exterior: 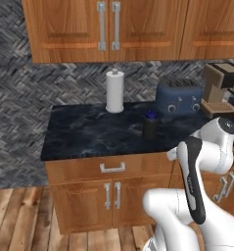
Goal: Move the drinks to the dining counter.
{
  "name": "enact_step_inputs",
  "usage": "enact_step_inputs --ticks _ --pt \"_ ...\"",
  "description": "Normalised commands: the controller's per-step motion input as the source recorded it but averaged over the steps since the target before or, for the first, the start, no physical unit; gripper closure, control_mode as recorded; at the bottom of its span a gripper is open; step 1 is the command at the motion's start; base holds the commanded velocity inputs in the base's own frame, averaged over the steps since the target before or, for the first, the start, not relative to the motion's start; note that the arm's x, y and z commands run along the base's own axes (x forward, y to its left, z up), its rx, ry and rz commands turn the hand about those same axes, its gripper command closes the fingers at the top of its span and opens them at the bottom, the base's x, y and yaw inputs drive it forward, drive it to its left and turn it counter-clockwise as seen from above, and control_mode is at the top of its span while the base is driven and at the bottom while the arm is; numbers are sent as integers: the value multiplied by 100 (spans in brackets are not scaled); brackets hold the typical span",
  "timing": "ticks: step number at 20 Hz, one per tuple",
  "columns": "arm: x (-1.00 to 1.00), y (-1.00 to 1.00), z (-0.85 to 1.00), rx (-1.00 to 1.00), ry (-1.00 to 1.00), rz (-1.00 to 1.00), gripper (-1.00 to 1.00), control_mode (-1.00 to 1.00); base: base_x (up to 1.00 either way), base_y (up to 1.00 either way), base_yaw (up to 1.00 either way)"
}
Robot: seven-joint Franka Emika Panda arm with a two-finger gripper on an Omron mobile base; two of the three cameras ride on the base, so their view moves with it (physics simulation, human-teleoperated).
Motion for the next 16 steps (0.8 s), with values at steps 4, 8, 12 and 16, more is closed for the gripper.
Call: enact_step_inputs --ticks 4,8,12,16 --pt "0 0 0 0 0 0 -100 100 40 1 0" --pt "0 0 0 0 0 0 -100 100 49 0 0" --pt "0 0 0 0 0 0 -100 100 46 0 0" --pt "0 0 0 0 0 0 -100 100 47 0 0"
